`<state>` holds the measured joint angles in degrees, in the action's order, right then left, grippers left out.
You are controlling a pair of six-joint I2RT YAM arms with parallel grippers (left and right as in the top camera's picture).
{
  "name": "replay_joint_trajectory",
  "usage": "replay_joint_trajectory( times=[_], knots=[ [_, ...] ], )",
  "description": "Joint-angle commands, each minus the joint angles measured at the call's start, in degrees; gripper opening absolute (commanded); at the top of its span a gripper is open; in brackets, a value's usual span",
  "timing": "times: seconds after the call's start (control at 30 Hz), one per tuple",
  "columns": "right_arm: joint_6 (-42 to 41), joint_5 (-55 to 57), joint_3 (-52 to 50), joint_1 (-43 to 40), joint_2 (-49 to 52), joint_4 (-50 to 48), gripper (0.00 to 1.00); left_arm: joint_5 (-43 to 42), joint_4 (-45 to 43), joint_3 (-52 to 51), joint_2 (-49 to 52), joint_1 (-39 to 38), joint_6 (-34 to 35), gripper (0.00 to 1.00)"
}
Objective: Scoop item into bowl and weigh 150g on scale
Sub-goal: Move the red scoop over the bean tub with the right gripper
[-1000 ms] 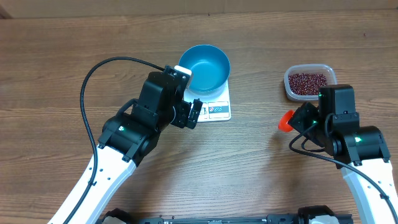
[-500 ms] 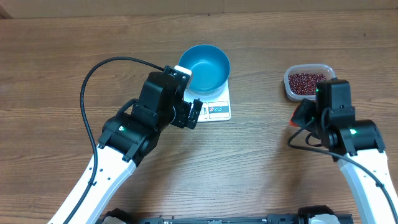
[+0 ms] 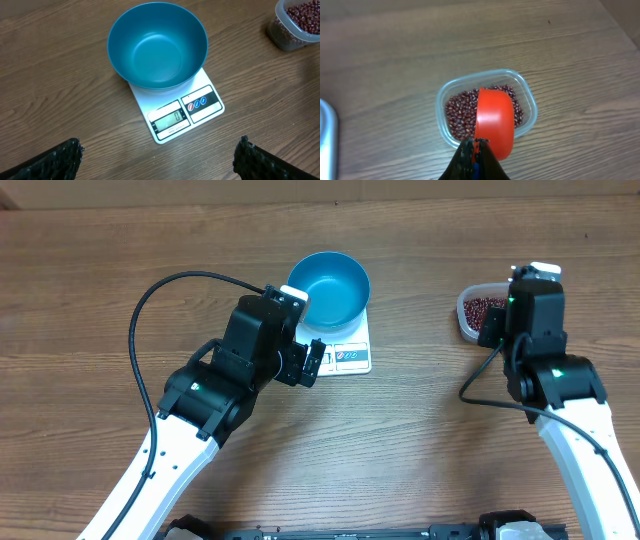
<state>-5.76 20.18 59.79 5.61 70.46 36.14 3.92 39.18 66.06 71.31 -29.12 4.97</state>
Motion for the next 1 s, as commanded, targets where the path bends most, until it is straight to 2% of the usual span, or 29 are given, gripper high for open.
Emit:
replay_joint_trajectory(
  times=[0.0, 0.23, 0.47, 0.97],
  knots=[
    [7.4, 1.7, 1.4, -0.3, 4.4, -1.2, 0.04, 0.7, -0.2, 1.6, 0.0, 0.2, -0.3, 0.99],
    [8.9, 1.0, 1.4, -6.2, 12.5, -5.4, 0.04, 0.7, -0.2, 1.6, 0.0, 0.2, -0.3, 0.99],
    [9.3, -10.2, 1.4, -12.5, 13.5, -6.5, 0.04, 0.7, -0.2, 1.6, 0.0, 0.2, -0.3, 0.99],
    [12.1, -11.5, 0.2, -13.4, 16.8, -7.8, 0.04, 0.7, -0.2, 1.6, 0.0, 0.2, -0.3, 0.99]
  ],
)
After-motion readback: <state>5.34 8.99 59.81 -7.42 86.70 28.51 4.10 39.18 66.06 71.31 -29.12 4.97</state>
